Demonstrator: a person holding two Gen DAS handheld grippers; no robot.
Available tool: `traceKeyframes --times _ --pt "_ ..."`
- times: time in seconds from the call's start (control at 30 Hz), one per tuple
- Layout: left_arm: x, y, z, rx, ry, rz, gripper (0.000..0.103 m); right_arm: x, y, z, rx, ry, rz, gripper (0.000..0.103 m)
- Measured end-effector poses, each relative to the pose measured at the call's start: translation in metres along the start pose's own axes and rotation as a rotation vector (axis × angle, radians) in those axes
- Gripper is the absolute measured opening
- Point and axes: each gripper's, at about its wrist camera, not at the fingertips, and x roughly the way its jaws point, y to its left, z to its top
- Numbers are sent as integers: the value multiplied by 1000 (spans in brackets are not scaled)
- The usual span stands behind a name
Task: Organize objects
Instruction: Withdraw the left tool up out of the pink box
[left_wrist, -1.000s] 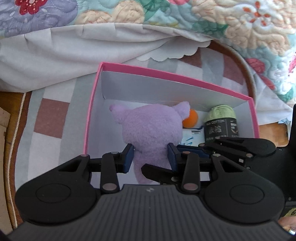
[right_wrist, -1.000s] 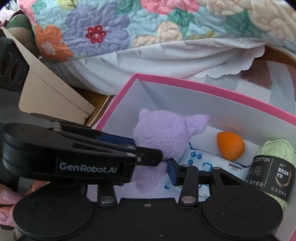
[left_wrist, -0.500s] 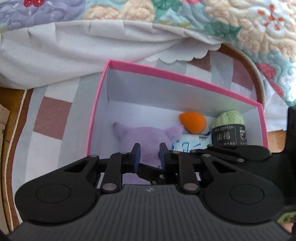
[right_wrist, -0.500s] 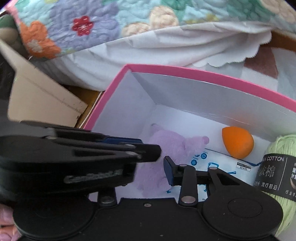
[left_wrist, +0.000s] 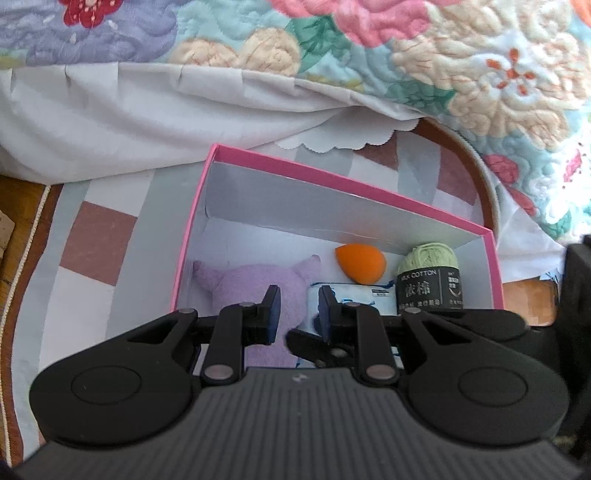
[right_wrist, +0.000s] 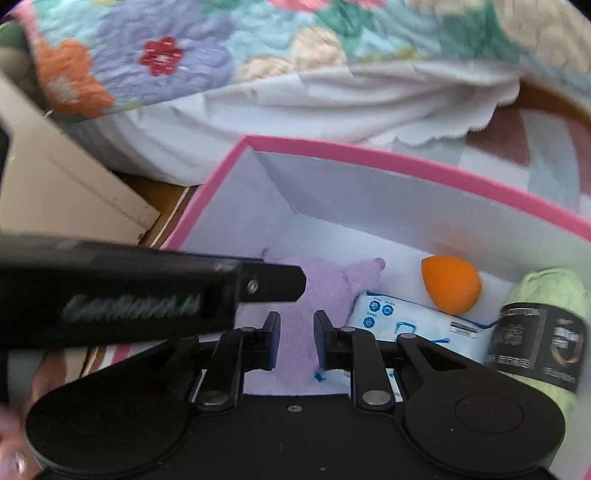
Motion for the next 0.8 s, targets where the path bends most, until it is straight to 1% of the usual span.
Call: traceKeyframes --times 0.1,0.17,0.2,0.27,0.33,0.4,0.47,0.53,0.6,0.63,0.73,0.8 --pt "-8 -4 -6 27 -6 9 20 -19 11 -10 -105 -39 -46 25" --pt "-14 -6 -12 41 -6 8 21 -33 17 -17 -141 -65 -58 25" --pt "-18 -6 -14 44 -5 11 25 -39 19 -21 -155 -79 -61 27" --pt "-26 -7 -20 46 0 17 27 -52 25 -28 -194 -110 -82 29" --pt "-36 -8 -25 57 5 22 35 -64 30 -34 -219 -144 -97 32" --pt "-47 -9 -31 75 -5 34 41 -77 33 -38 -217 -166 -93 36" --pt "-59 -10 -38 98 -22 51 43 -89 38 -42 -214 -181 -93 39" --pt "-73 -11 -45 113 -38 61 48 -99 43 -47 -216 -193 -114 45" --pt "-86 -12 -53 136 -56 68 52 -110 49 -53 -225 -206 -130 48" --pt "-92 -12 -56 144 -65 70 56 -116 52 -55 -231 -212 -135 50" --pt "-111 -14 -67 171 -84 65 62 -134 59 -61 -226 -229 -142 55" --pt "-121 -16 -74 186 -86 65 63 -145 63 -65 -223 -240 -150 58"
